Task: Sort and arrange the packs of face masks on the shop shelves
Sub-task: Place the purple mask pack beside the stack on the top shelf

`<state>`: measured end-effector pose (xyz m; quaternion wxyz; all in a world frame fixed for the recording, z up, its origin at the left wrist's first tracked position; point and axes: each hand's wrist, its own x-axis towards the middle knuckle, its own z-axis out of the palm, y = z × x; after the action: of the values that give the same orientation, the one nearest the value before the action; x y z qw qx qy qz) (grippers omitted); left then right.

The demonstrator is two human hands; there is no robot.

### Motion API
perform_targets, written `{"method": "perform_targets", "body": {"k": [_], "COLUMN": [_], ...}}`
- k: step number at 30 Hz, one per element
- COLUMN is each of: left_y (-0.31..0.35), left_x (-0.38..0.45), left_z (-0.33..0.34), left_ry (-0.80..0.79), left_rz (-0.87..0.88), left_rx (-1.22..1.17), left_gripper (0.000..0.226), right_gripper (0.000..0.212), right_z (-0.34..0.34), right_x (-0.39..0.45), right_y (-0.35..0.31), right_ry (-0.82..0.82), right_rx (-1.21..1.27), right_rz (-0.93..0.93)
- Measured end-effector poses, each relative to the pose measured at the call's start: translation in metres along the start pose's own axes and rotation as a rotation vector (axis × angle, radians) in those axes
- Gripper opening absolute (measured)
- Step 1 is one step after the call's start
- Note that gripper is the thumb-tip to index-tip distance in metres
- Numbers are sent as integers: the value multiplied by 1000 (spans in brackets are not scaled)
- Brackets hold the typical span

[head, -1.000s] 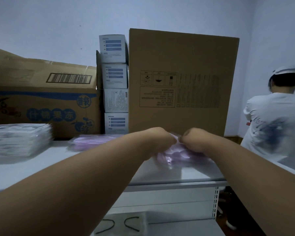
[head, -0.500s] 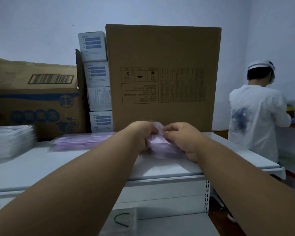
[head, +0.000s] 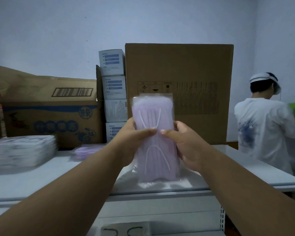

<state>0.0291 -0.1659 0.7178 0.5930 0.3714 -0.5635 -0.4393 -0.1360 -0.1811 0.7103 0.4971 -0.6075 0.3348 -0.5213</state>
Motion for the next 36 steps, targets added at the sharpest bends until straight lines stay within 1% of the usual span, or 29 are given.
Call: {"method": "perform_targets", "body": {"k": [1,3,5,6,7,8,10,11,12,13,15,17,18,19,21,22,23,25,26,27,30,31,34,36], "left_y": [0,3,11,16,21,24,27,26,25,25,26,28,28,29,29,29,29,27,26,25,23,22,20,18], "left_x": [-3,-9,-15,-18,-22,-25,-33,-37,-41,-45,-54,-63,-68,-73,-82,-86,-89,-93,-95,-96,-99,-99,-95,-94], "left_z": [-6,-18,-33,-42,-50,-60,-78,-86,-96,-108,-138,-172,-188,-200,-218,-222,-225,-229,-231,-233,-233,-232,-232,-231], "left_ry": [22,90,174,226,272,306,323,310,303,310,342,359,362,348,272,230,191,151,148,138,36,21,49,0], "left_rz": [8,51,140,181,207,215,185,158,140,139,172,193,185,161,91,50,8,-46,-55,-60,-78,-77,-55,-76], "left_rx": [-9,-37,-130,-197,-267,-338,-437,-460,-477,-499,-508,-432,-347,-233,73,202,282,339,351,351,364,386,390,387], "left_gripper": [52,47,44,42,41,42,48,53,58,63,71,76,76,74,64,58,54,48,44,39,27,25,24,30], "right_gripper": [40,52,64,67,65,59,42,35,30,26,20,19,20,21,25,28,34,55,63,66,57,53,39,40], "right_z": [12,34,48,53,59,65,81,89,95,101,107,108,108,109,113,115,118,122,123,123,124,124,126,127], "right_x": [-1,0,0,-1,-3,-5,-7,-7,-5,-4,-1,2,3,3,3,2,0,-5,-8,-10,-15,-16,-16,-17], "right_y": [-1,1,4,6,8,9,10,11,12,11,10,8,7,8,10,13,16,22,25,27,24,22,18,22], "right_ry": [-1,19,46,61,60,40,-25,-30,-16,8,73,106,92,75,75,79,78,58,40,16,-54,-48,19,-10], "right_rx": [-90,-243,-294,-283,-219,-91,280,419,476,467,329,158,102,61,-37,-94,-132,-130,-108,-82,-44,-47,-67,-95], "right_rz": [-19,-78,-116,-108,-80,-37,61,81,72,46,-41,-152,-195,-223,-251,-249,-220,-91,-25,26,108,95,-40,-8]}}
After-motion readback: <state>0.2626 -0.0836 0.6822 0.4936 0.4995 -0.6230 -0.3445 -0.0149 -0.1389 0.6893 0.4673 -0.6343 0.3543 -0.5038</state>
